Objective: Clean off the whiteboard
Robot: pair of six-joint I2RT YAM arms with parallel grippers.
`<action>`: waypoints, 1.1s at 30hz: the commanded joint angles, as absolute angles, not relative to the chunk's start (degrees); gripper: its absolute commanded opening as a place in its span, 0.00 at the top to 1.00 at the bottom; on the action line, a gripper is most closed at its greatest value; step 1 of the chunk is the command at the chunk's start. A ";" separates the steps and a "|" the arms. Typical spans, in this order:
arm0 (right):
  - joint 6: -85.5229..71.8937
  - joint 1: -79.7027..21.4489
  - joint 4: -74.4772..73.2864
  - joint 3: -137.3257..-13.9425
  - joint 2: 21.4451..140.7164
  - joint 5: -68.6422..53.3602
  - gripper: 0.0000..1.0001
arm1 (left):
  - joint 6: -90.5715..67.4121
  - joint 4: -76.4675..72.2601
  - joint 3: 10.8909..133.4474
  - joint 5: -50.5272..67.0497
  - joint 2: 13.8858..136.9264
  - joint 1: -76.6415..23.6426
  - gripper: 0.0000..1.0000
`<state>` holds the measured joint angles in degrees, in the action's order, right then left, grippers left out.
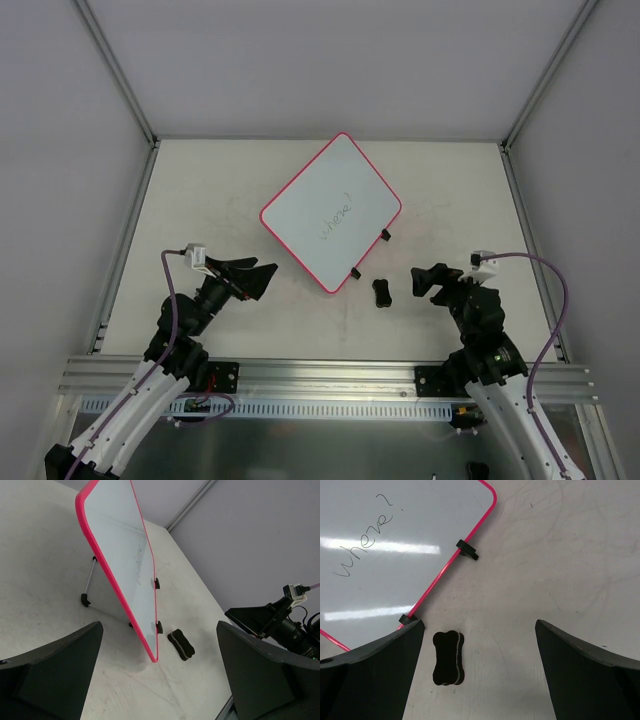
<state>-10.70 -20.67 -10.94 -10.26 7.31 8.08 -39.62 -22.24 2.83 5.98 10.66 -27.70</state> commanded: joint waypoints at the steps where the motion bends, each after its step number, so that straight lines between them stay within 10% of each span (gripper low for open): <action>1: -10.63 -20.92 -10.90 -11.87 8.26 7.91 0.01 | -38.67 -24.87 -5.98 7.29 11.34 -27.77 0.01; 33: -11.69 -39.36 -30.14 -37.53 49.12 9.39 0.17 | -37.88 -26.54 -5.98 8.79 12.39 -27.77 0.01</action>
